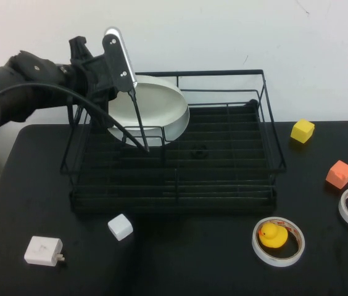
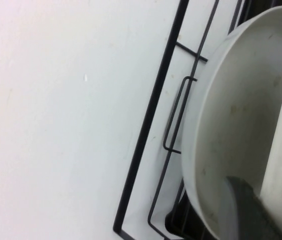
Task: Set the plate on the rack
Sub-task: Place the plate on the rack
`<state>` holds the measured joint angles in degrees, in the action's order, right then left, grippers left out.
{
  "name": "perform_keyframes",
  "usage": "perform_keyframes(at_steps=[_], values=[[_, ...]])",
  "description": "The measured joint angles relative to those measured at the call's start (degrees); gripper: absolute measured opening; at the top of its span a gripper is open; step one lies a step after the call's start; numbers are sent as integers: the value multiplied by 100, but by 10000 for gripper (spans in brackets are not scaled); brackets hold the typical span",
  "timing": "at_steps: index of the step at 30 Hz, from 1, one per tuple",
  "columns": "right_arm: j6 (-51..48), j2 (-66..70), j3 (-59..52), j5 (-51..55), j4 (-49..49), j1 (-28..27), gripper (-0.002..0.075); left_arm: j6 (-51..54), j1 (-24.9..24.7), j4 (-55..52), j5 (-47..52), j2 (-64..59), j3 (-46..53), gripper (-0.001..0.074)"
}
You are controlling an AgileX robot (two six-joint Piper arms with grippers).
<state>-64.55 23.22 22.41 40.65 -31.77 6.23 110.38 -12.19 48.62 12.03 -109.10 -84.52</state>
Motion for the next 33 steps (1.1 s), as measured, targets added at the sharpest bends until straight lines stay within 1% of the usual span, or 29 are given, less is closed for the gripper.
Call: perform_keyframes(at_steps=[12, 14, 15, 16, 21, 22, 24, 26, 29, 33], values=[[0, 0, 0, -99, 45, 0, -2, 50, 0, 178, 47, -177, 0, 90], [0, 0, 0, -99, 55, 0, -2, 50, 0, 260, 25, -222, 0, 100], [0, 0, 0, -99, 55, 0, -2, 50, 0, 317, -1, -242, 0, 123], [0, 0, 0, -99, 55, 0, -2, 50, 0, 367, -29, -253, 0, 163], [0, 0, 0, -103, 55, 0, -2, 50, 0, 930, -258, -253, 0, 463], [0, 0, 0, -112, 67, 0, -2, 80, 0, 1052, -304, -253, 0, 510], [0, 0, 0, -112, 81, 0, -2, 196, 0, 1214, -430, -253, 0, 554], [0, 0, 0, -112, 91, 0, -2, 291, 0, 1335, -549, -242, 0, 562], [0, 0, 0, -112, 103, 0, -2, 345, -11, 1603, -601, -137, 0, 526], [0, 0, 0, -112, 103, 0, -2, 349, -47, 2086, -696, 207, 0, 414]])
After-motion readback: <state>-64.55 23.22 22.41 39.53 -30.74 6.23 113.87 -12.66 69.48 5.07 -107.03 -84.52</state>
